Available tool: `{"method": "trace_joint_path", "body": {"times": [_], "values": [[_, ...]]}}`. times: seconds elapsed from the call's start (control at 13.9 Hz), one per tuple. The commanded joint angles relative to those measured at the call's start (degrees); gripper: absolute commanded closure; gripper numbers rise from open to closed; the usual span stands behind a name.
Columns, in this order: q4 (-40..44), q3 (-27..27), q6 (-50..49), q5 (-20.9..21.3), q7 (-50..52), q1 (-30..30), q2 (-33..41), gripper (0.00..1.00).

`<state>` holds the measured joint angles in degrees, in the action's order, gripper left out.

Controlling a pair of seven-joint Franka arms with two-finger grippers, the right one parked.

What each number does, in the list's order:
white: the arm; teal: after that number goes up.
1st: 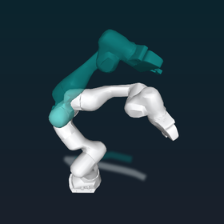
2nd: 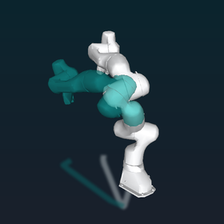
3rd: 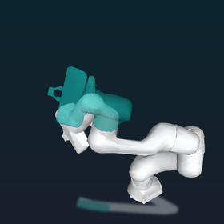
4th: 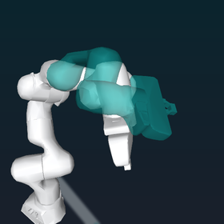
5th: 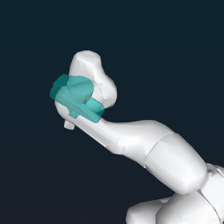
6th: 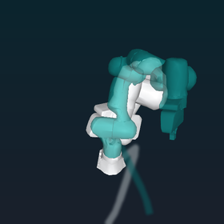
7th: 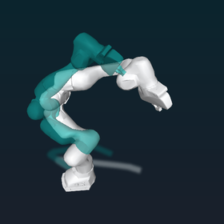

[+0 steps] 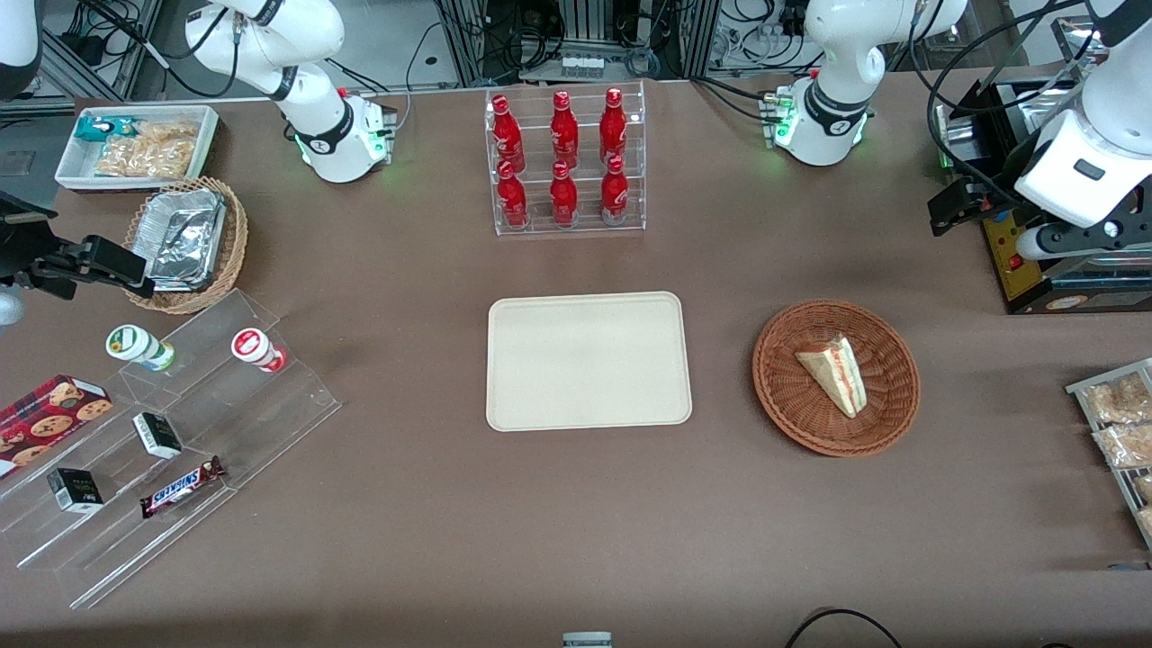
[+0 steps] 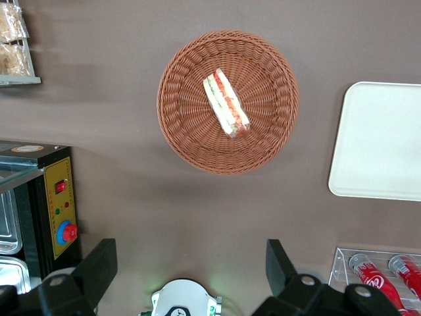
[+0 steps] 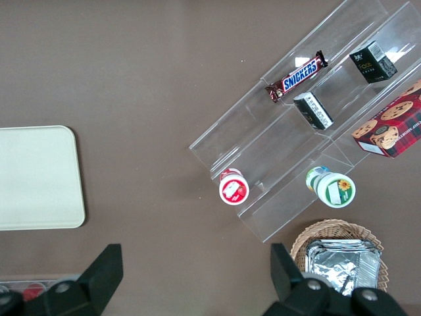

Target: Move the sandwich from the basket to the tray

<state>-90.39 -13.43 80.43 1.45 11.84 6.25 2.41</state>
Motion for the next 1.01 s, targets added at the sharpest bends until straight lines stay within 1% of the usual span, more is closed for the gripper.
{"method": "trace_joint_path", "body": {"times": [0.0,0.29,0.43,0.94], "values": [[-1.3,-0.9,0.1,0.2,-0.6,1.2,1.3,0.0],[-1.1,-0.8,0.1,0.2,0.0,1.4,0.8,0.0],[-0.8,-0.7,-2.2,0.7,-0.1,1.8,0.8,0.0],[-0.8,-0.5,-2.6,0.8,0.0,1.8,0.0,0.0]]}}
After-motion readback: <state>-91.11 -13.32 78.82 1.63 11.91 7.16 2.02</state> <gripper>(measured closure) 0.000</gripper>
